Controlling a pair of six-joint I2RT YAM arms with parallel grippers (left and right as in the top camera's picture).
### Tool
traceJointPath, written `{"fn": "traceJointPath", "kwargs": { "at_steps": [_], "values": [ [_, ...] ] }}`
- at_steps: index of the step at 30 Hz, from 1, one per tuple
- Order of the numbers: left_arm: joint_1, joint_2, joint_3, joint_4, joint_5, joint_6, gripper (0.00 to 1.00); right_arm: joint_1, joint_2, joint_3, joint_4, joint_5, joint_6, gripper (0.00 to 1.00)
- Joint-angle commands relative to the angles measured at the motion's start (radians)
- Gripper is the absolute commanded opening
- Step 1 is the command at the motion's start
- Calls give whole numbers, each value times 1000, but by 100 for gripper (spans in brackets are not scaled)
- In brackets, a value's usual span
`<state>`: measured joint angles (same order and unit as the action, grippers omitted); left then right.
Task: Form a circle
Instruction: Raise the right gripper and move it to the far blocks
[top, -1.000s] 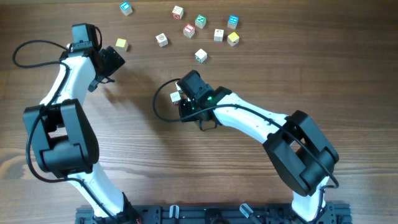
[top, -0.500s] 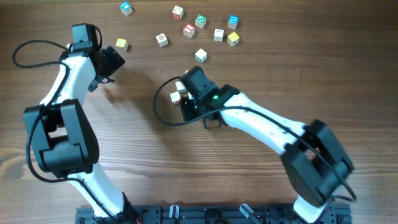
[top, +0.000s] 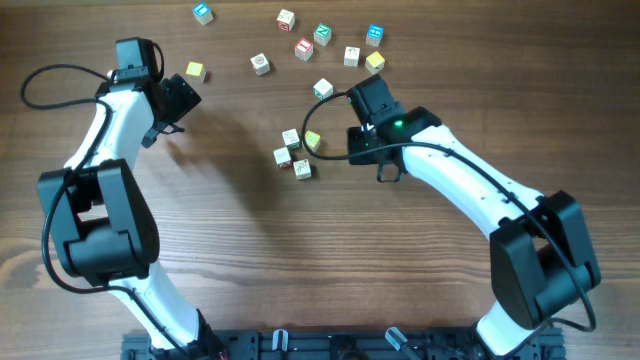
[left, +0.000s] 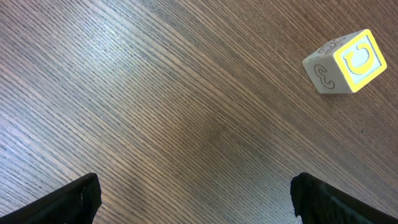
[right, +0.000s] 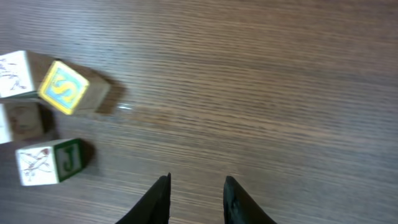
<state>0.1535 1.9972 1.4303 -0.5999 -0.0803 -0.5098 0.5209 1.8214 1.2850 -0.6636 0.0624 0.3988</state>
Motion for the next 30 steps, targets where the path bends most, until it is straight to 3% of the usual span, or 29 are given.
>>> {"fn": "traceJointPath", "kwargs": {
  "at_steps": [1, 13, 18, 21, 27, 30],
  "values": [
    [1, -16, 11, 1, 1, 7, 100, -3, -12, 8, -21, 24, -3, 33],
    [1, -16, 11, 1, 1, 8, 100, -4, -12, 23, 39, 4, -10, 36],
    [1, -16, 11, 1, 1, 8, 100, -72, -12, 314, -160, -68, -39, 41],
    [1, -16, 11, 1, 1, 8, 100, -96, -12, 468, -216, -68, -81, 47],
    [1, -16, 11, 1, 1, 7, 100, -96, 31, 491, 25, -52, -126, 85],
    [1, -16, 11, 1, 1, 7, 100, -96, 100, 491, 76, -52, -126, 88]
  ]
}}
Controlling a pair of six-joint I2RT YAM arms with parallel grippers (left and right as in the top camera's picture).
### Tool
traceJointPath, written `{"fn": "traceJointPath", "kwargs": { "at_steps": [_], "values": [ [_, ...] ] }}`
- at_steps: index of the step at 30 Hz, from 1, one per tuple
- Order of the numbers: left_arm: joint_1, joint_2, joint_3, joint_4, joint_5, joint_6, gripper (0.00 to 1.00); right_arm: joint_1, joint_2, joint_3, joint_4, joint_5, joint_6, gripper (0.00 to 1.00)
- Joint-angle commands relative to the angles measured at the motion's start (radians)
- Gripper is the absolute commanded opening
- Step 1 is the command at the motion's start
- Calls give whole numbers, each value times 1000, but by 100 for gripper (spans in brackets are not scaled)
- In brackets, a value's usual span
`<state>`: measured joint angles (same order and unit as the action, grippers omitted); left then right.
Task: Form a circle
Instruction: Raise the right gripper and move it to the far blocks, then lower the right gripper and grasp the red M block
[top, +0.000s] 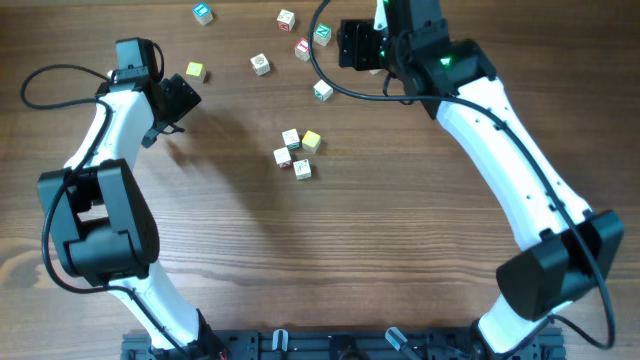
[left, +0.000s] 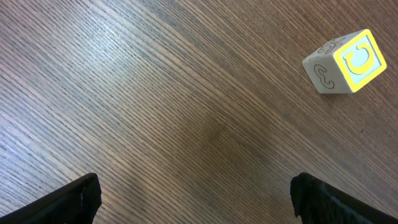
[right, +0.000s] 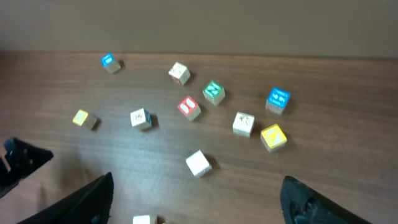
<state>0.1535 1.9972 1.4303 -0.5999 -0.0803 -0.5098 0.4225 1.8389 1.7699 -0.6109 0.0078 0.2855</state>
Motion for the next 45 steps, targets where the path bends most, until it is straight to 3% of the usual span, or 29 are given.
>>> {"fn": "traceJointPath", "kwargs": {
  "at_steps": [1, 5, 10, 16, 19, 25, 31, 36, 39, 41, 45],
  "values": [
    [1, -16, 11, 1, 1, 8, 100, 2, 122, 6, 43, 2, -13, 88],
    [1, -16, 11, 1, 1, 8, 100, 6, 288, 6, 117, 1, 21, 88],
    [1, -16, 11, 1, 1, 8, 100, 9, 444, 6, 189, -10, 172, 88],
    [1, -16, 11, 1, 1, 7, 100, 55, 510, 6, 278, -22, 245, 88],
    [1, -16, 11, 1, 1, 8, 100, 81, 521, 6, 268, 111, 311, 84],
    [1, -16, 11, 1, 1, 7, 100, 89, 527, 5, 223, 170, 414, 64],
    [1, -16, 11, 1, 1, 8, 100, 71, 526, 6, 137, 213, 369, 63],
    [1, -16, 11, 1, 1, 8, 100, 67, 502, 14, 189, 209, 105, 61],
    [1, -16, 11, 1, 1, 8, 100, 67, 500, 14, 211, 209, 51, 60],
    [1, -16, 11, 1, 1, 7, 100, 67, 500, 14, 214, 208, 55, 40],
    [1, -16, 11, 1, 1, 8, 99, 67, 485, 14, 206, 206, 53, 17]
  ]
}}
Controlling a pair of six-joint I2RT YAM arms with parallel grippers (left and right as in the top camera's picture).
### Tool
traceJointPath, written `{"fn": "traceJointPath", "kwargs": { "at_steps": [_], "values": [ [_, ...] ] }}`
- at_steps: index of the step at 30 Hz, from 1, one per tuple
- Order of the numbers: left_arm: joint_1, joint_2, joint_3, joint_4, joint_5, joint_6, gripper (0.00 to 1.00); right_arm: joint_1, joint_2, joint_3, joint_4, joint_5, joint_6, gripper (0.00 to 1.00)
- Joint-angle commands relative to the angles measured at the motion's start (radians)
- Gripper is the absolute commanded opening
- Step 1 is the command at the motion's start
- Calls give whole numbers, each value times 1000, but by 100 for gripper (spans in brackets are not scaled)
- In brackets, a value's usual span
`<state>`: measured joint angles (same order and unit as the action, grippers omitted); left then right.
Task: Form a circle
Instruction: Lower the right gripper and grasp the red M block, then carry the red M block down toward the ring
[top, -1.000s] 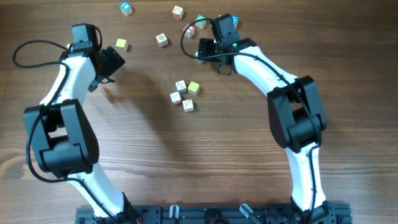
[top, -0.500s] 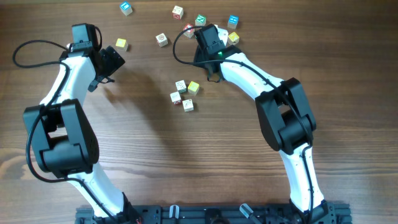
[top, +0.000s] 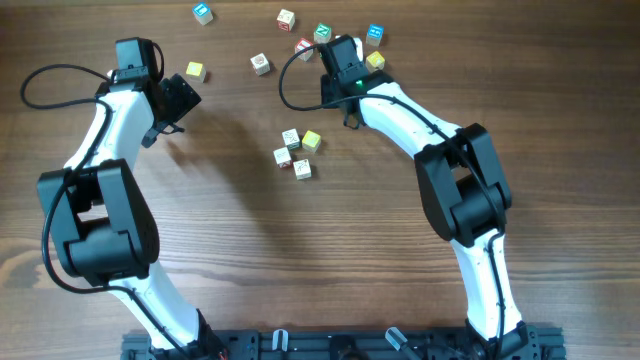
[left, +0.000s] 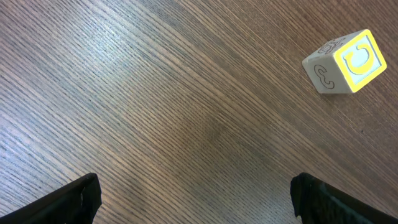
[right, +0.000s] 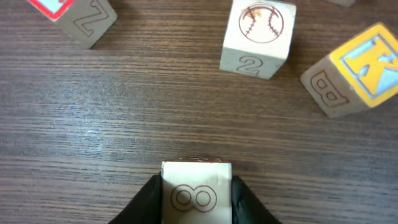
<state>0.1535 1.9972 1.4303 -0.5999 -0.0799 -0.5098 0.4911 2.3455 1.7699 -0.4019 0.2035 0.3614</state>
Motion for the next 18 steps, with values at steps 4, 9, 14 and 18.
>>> {"fn": "traceJointPath", "kwargs": {
  "at_steps": [4, 9, 14, 18],
  "values": [
    [1, -16, 11, 1, 1, 8, 100, -7, -132, 14, -34, 10, -101, 12],
    [1, -16, 11, 1, 1, 8, 100, -7, -367, 14, -277, 6, -129, 12],
    [1, -16, 11, 1, 1, 7, 100, -7, -485, 13, -607, -136, -125, 18],
    [1, -16, 11, 1, 1, 8, 100, -6, -479, -105, -627, -306, -126, 18]
  ]
}}
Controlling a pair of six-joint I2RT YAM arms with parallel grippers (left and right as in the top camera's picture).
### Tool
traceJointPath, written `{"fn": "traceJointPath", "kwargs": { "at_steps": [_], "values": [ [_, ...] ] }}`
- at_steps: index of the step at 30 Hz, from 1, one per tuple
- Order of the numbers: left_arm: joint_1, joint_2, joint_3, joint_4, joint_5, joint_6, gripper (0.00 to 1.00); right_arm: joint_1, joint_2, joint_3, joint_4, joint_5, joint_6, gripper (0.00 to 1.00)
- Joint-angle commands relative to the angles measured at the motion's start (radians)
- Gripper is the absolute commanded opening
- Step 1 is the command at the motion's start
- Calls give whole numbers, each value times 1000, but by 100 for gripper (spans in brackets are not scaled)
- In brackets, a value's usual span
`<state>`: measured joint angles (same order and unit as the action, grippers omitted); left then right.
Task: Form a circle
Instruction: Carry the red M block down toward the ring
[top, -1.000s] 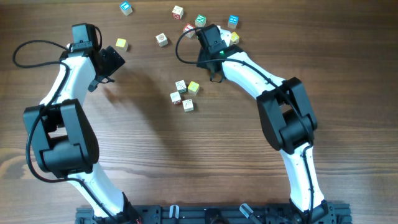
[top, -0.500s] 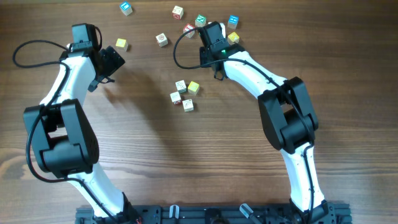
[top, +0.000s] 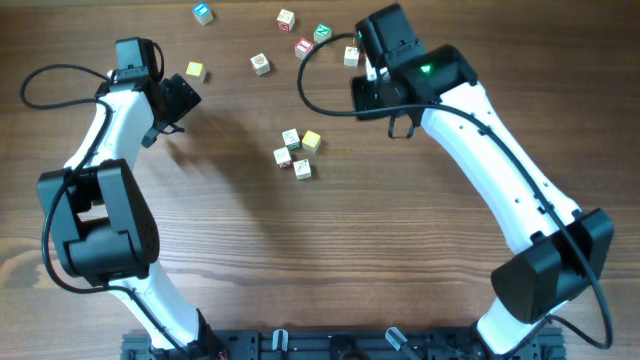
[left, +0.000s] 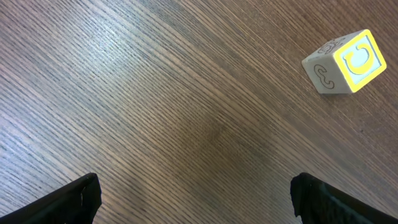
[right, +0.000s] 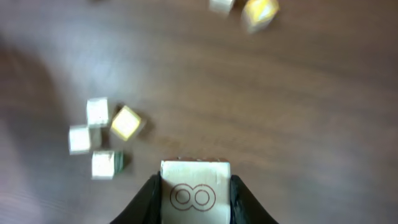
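Observation:
Small lettered wooden cubes lie on the wood table (top: 330, 260). A cluster of them (top: 296, 153) sits mid-table, also seen as the cluster (right: 102, 138) in the right wrist view. Others are scattered at the back, among them a green one (top: 322, 33) and a red one (top: 303, 47). My right gripper (right: 195, 194) is shut on a white cube marked 8 (right: 195, 186), held high above the table. In the overhead view the right gripper (top: 372, 97) hides that cube. My left gripper (left: 196, 196) stands wide open and empty near a yellow C cube (left: 346, 61).
The same yellow C cube (top: 195, 71) lies just beyond the left gripper (top: 176, 99). A white cube (top: 351, 55) sits beside the right wrist, and a yellow cube (right: 259, 12) shows next to it. A blue cube (top: 203, 12) lies near the back edge.
My right gripper, then shut on the 8 cube down at the table among the back cubes, now holds it high up and further right. The left arm has not moved.
My right gripper was nearly closed and empty beside the middle cluster. Then it was wide open high over the back cubes. Then it was shut on the 8 cube at table level, and now it holds that cube raised. The left gripper stayed open by the yellow cube.

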<state>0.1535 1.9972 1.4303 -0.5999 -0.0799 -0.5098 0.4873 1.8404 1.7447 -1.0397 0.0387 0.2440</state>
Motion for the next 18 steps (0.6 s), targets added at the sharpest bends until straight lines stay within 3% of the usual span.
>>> {"fn": "traceJointPath", "kwargs": {
  "at_steps": [1, 8, 10, 18],
  "values": [
    [1, -16, 11, 1, 1, 8, 100, -2, 26, -126, 38, -146, -8, 18],
    [1, -16, 11, 1, 1, 8, 100, -2, 26, -429, 281, -206, -40, 19],
    [1, -16, 11, 1, 1, 8, 100, -2, 26, -485, 341, -206, -86, 24],
    [1, -16, 11, 1, 1, 8, 100, 63, 35, -507, 438, -192, -142, 31]
  ]
}}
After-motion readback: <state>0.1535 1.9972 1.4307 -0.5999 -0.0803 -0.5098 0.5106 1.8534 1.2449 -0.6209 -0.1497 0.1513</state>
